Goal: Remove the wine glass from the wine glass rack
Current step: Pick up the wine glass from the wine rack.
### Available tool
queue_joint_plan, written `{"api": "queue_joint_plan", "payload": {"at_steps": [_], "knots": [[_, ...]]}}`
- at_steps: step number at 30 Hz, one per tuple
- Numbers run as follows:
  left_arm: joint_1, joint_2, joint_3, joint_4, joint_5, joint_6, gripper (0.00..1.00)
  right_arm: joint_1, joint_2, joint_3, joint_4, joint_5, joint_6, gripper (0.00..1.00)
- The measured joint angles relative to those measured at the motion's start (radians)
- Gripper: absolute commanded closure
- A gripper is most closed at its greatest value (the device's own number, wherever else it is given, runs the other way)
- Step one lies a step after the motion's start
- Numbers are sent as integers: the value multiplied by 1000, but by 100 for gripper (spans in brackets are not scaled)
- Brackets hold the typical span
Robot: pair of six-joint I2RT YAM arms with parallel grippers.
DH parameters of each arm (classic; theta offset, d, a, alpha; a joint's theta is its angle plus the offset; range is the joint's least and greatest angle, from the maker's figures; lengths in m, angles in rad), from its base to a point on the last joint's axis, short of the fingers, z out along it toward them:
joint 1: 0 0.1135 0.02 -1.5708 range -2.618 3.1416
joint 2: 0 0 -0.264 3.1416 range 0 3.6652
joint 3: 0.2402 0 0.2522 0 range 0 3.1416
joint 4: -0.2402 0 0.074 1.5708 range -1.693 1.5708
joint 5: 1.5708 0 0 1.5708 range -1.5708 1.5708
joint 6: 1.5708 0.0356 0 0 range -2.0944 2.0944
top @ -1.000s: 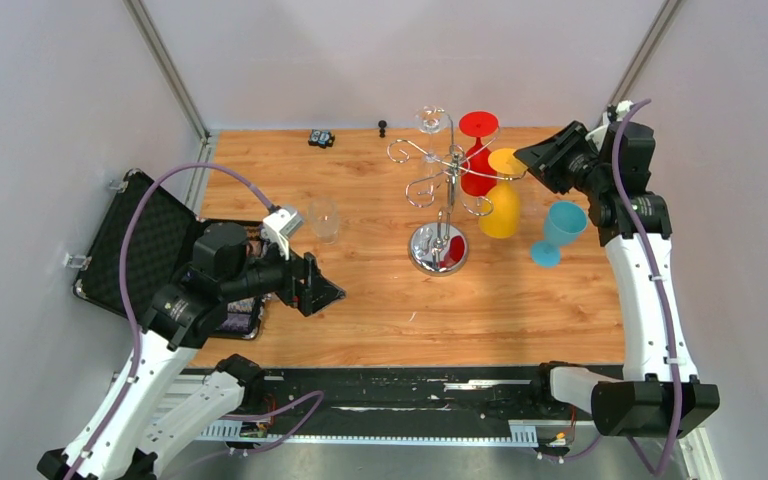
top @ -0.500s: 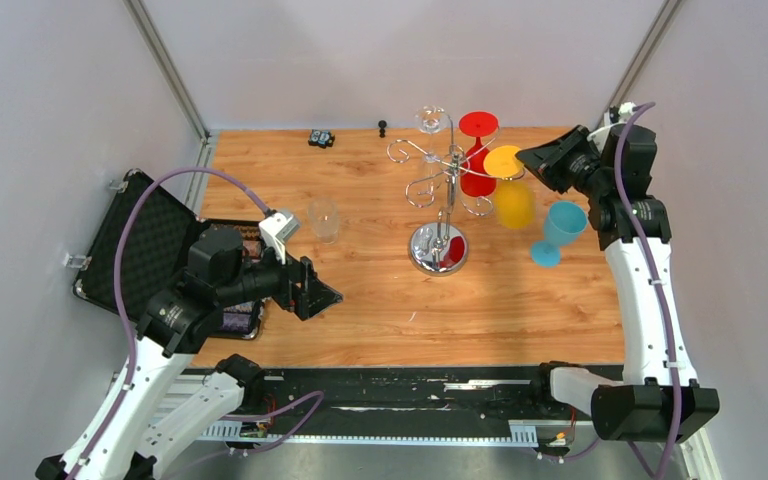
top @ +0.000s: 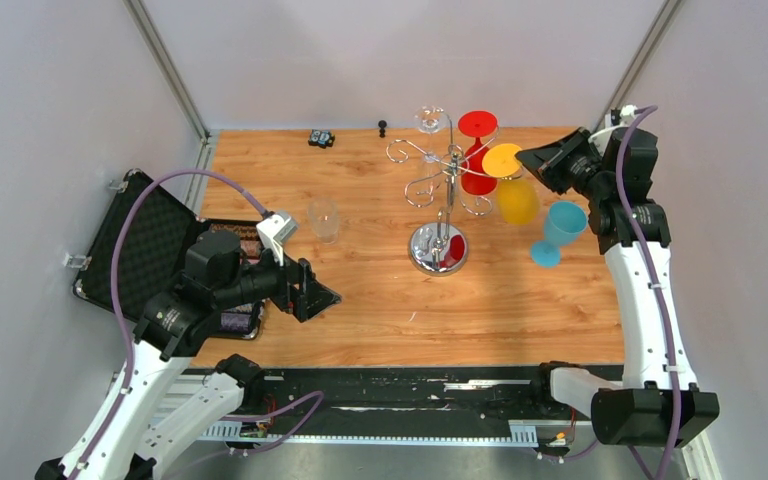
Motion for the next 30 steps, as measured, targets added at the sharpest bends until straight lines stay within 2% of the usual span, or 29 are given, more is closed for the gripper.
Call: {"api": "queue_joint_plan", "payload": {"at_steps": [12,30], "knots": [[0,-3,0,-14,0,-1,0,-10,-37,-20,30,4,62,100],[0,-1,22,-15,-4,-1,0,-105,-148,-117,46,-53,82,100]]}}
